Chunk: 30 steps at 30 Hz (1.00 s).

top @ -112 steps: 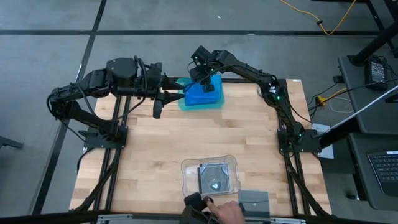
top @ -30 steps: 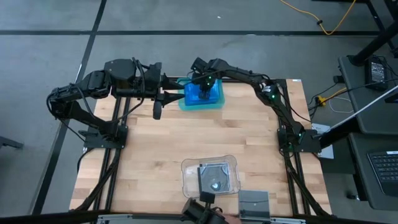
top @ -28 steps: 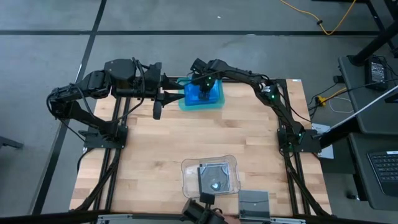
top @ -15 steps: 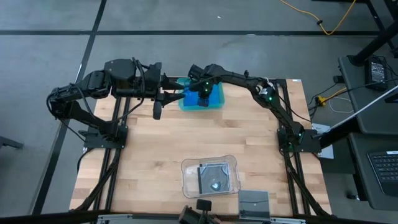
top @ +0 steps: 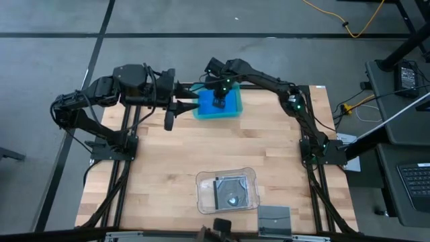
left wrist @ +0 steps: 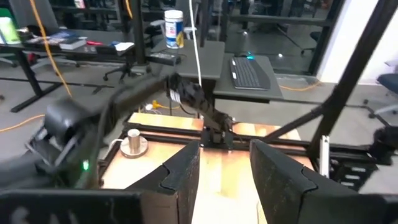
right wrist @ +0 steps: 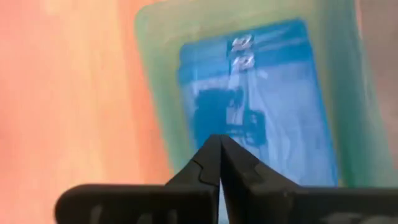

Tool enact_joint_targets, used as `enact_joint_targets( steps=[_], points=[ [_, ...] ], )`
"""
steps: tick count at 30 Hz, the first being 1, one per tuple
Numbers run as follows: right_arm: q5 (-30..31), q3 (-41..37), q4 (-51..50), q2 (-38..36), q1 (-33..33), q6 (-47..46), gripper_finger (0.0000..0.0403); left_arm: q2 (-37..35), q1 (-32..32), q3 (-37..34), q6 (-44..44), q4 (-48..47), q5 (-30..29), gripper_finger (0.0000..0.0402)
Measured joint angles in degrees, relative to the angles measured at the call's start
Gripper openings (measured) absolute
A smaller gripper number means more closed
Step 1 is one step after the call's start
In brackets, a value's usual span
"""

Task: Pick & place jewel cases by type
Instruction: Put the black CD case into the transparent bin

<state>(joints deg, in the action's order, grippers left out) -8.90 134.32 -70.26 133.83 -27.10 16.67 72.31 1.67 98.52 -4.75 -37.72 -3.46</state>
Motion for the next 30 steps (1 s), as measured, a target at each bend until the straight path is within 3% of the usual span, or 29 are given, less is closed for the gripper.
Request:
enact_joint_targets(
  steps=[8, 16, 20, 24, 30],
  points=[
    [-0.4, 0.0, -12.0, -8.3, 3.8, -3.1, 0.0007, 0.0, -1.3, 0.0, 1.5, -3.5, -1.4, 0.0135],
    [4.7, -3.1, -19.8, -19.1, 13.5, -10.8, 0.0007, -0.1, -1.3, 0.0, 1.3, -9.1, -4.5, 0.0129],
    [4.6, -11.8, -17.7, -27.3, 19.4, -16.7, 0.0007, -0.1, -1.3, 0.0, 3.3, -11.4, -4.6, 0.0129],
    [4.8, -26.2, -15.2, -36.6, 25.9, -25.2, 0.0007, -0.1, -0.7, 0.0, 5.2, -11.8, -4.5, 0.0130],
    [4.8, -51.0, -2.9, -50.2, 41.3, -47.0, 0.0007, -0.1, 0.1, 0.0, 7.9, -11.9, -4.5, 0.0129]
  ],
)
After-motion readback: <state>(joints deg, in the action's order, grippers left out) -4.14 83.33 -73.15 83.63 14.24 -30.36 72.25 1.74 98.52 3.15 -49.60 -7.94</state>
